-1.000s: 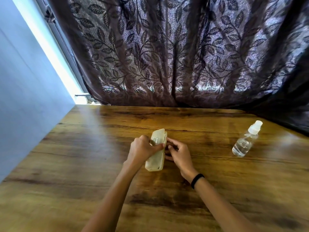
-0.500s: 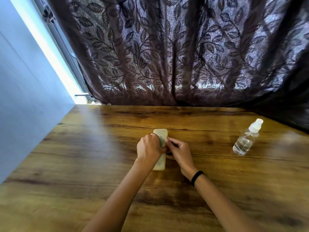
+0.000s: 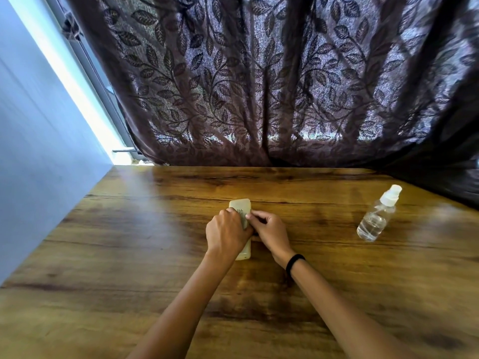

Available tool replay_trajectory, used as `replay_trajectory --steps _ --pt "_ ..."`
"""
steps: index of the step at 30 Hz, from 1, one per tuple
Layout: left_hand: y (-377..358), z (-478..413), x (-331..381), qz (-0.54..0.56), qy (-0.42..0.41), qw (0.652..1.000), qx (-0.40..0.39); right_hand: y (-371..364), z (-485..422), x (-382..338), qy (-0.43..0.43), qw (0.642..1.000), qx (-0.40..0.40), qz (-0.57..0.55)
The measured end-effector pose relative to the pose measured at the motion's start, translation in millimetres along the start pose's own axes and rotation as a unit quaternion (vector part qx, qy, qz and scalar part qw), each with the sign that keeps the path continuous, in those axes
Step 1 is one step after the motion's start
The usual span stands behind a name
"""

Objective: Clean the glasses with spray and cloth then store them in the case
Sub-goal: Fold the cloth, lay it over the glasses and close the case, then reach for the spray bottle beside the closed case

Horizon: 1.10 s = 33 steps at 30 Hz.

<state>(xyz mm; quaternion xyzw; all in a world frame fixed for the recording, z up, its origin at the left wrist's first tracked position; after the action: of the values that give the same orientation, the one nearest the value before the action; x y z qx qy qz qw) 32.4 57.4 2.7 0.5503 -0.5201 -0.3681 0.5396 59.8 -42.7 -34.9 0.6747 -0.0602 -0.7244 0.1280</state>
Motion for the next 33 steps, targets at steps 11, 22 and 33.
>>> replay_trajectory --steps 11,22,33 --pt "9 3 -3 0.016 -0.010 1.000 0.016 9 -4 -4 0.021 0.999 0.001 0.031" --pt "33 3 20 0.028 -0.117 0.987 0.106 78 18 -43 0.088 0.991 0.097 0.024" --pt "16 6 105 0.147 -0.224 0.962 0.055 194 46 -67 0.226 0.899 0.330 0.178"
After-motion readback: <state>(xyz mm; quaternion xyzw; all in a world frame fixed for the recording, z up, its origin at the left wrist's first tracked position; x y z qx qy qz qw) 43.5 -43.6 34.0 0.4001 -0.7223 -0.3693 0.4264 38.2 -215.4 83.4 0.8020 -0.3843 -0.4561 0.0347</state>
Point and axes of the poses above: each hand's wrist, its own z-axis away from the middle knuckle, its own y-axis out of the back of the hand, x = y × z, the point moved 1 cm from there along -z, towards the middle knuckle, and after that the axes turned 5 degrees about z, right-handed, at the moved point
